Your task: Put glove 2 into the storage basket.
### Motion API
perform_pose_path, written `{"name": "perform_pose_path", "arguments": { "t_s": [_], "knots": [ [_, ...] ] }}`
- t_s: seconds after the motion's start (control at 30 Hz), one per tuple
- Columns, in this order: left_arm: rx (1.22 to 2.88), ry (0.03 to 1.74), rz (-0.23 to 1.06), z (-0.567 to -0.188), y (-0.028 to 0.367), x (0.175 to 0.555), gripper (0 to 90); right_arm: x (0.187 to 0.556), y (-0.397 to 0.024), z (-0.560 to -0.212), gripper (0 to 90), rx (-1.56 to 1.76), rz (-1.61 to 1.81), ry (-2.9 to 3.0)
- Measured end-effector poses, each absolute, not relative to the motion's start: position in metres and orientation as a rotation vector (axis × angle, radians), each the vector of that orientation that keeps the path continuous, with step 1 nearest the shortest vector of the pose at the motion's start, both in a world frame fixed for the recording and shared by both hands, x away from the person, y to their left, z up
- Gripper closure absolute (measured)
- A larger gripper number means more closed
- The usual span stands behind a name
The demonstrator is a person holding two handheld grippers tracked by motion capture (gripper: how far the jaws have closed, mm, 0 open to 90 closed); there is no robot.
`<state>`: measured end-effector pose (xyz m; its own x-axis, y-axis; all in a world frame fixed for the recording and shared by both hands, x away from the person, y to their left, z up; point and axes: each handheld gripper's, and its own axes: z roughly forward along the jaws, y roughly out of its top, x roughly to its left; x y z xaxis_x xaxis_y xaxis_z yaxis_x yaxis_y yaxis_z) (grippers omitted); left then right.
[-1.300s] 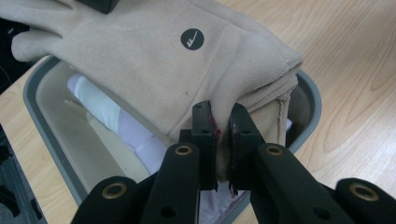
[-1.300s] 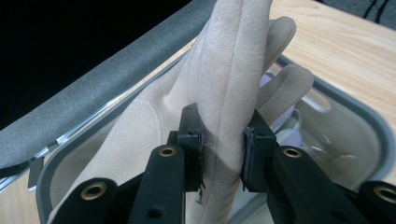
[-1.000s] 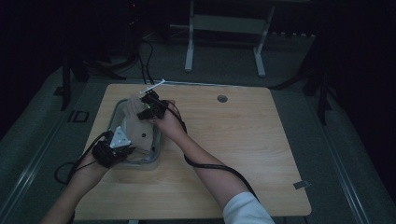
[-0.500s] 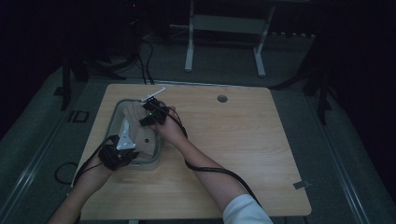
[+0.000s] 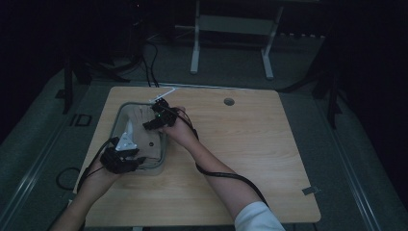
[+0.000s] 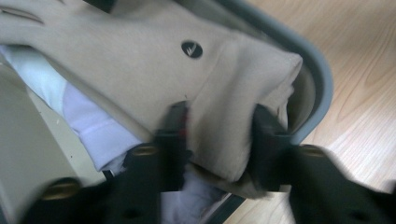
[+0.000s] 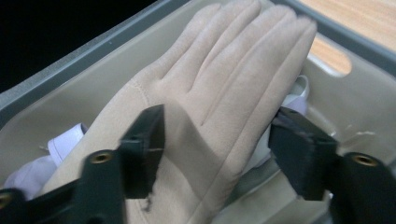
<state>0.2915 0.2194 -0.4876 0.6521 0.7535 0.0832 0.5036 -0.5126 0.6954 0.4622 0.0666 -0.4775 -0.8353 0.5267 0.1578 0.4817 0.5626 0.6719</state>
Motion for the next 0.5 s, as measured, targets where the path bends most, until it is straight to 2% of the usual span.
{"name": "perform_pose_path", "arguments": {
  "t_s": [0.07,0.13,0.2,0.27,0.5],
  "knots": [
    [2.188,0.986,0.496,-0.482,0.219,0.291,38.1,0.462,0.064,-0.474,28.4,0.858,1.152,2.727],
    [2.141,0.993,0.503,-0.477,0.219,0.29,32.4,0.461,0.059,-0.47,25.3,0.839,1.169,2.739],
    [2.133,0.985,0.491,-0.475,0.219,0.289,19.0,0.461,0.056,-0.467,23.2,0.824,1.191,2.749],
    [2.1,0.985,0.505,-0.47,0.217,0.288,17.4,0.459,0.048,-0.462,20.5,0.822,1.218,2.753],
    [2.024,0.953,0.512,-0.464,0.203,0.288,15.4,0.455,0.033,-0.459,19.3,0.786,1.2,2.757]
  ]
}}
